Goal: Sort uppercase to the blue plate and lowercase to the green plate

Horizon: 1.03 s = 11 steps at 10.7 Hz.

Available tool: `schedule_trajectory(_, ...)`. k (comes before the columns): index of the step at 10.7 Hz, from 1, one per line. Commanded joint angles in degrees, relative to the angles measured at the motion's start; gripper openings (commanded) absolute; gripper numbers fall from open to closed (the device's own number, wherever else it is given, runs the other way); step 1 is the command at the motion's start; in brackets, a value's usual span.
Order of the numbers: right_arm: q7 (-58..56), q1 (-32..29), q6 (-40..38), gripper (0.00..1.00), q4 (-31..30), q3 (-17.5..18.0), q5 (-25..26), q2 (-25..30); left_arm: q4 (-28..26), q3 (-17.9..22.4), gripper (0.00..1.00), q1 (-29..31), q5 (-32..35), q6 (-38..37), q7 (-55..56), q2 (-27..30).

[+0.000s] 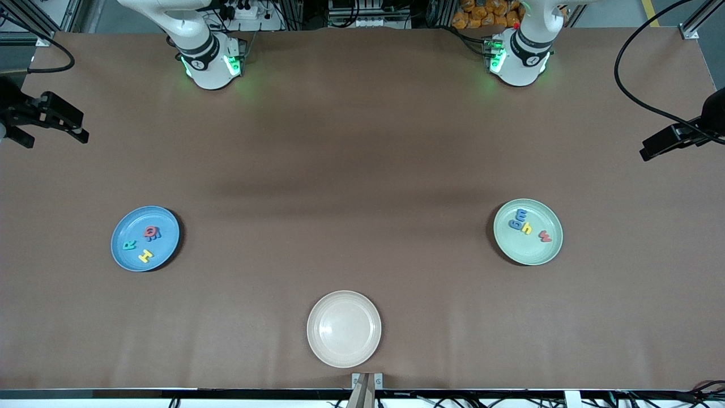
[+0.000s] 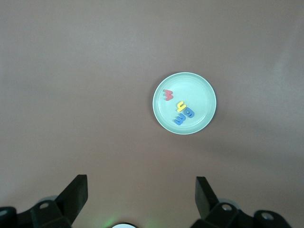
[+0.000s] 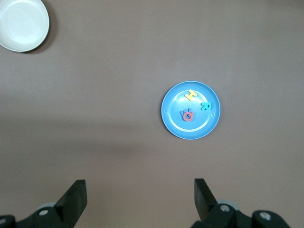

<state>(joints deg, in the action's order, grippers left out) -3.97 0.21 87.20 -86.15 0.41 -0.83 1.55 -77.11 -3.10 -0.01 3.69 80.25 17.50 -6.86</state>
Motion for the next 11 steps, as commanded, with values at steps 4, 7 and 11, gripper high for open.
schedule_trajectory(4,0.4,-0.6,-0.5,1.0,-0.2,0.7,0.8,0.8,0.9,0.8,1.0,-0.3,-1.1,-0.1,-7.7,0.1)
schedule_trajectory(7,0.4,-0.6,-0.5,1.0,-0.2,0.7,0.8,0.8,0.8,0.8,1.0,-0.2,-1.2,-0.2,-8.0,0.3)
schedule_trajectory(11,0.3,-0.6,-0.5,1.0,-0.2,0.7,0.8,0.8,0.7,0.7,1.0,-0.2,-1.7,-0.7,-8.0,0.4)
